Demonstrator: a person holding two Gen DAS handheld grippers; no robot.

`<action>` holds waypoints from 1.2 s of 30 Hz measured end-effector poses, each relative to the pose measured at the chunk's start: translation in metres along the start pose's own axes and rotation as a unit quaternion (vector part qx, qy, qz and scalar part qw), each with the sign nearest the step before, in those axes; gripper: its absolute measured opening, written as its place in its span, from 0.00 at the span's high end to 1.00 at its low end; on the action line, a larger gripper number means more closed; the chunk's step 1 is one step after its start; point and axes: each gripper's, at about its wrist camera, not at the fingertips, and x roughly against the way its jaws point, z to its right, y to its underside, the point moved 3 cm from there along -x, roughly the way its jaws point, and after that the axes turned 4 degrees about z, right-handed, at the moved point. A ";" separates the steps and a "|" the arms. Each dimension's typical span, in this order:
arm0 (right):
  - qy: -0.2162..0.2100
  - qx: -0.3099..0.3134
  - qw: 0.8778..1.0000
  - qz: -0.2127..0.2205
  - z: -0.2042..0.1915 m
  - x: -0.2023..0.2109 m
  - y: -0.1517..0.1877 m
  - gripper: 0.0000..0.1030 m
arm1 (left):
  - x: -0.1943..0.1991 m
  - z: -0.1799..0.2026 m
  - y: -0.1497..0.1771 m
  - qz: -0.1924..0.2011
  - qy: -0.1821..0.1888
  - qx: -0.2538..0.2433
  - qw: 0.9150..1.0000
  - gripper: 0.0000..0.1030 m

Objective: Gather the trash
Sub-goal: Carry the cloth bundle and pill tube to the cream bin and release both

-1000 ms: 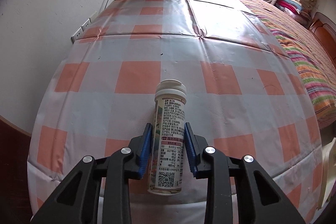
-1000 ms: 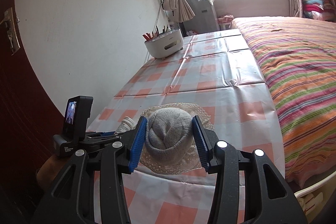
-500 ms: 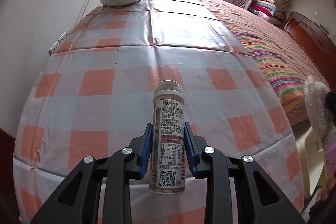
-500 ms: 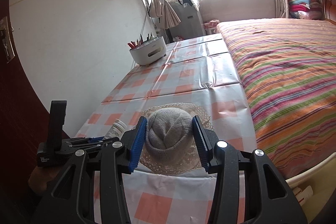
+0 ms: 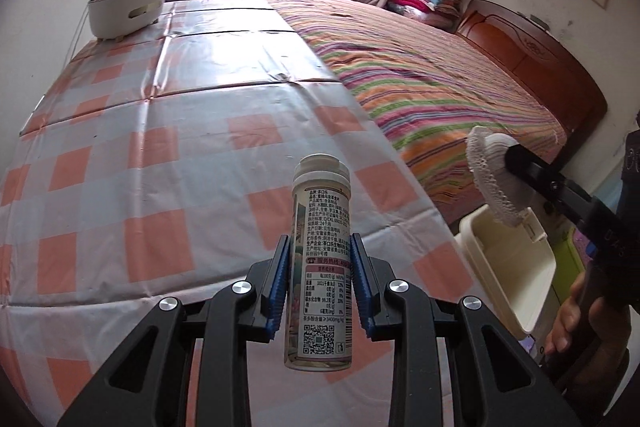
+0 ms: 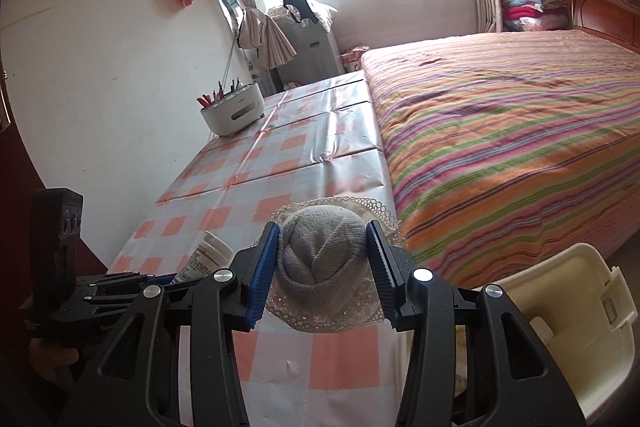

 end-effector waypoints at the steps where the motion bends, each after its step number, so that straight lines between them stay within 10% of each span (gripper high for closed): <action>1: 0.004 -0.002 1.000 0.001 0.004 0.003 0.002 0.58 | -0.001 0.008 0.002 -0.002 0.006 -0.006 1.000 0.72; 21: 0.124 -0.068 0.990 0.003 0.105 0.045 0.019 0.48 | -0.025 0.093 0.018 -0.032 0.057 -0.073 0.995 0.72; 36: 0.155 -0.143 0.969 0.125 0.141 0.108 -0.008 0.37 | -0.036 0.162 0.019 -0.049 0.113 -0.104 0.987 0.73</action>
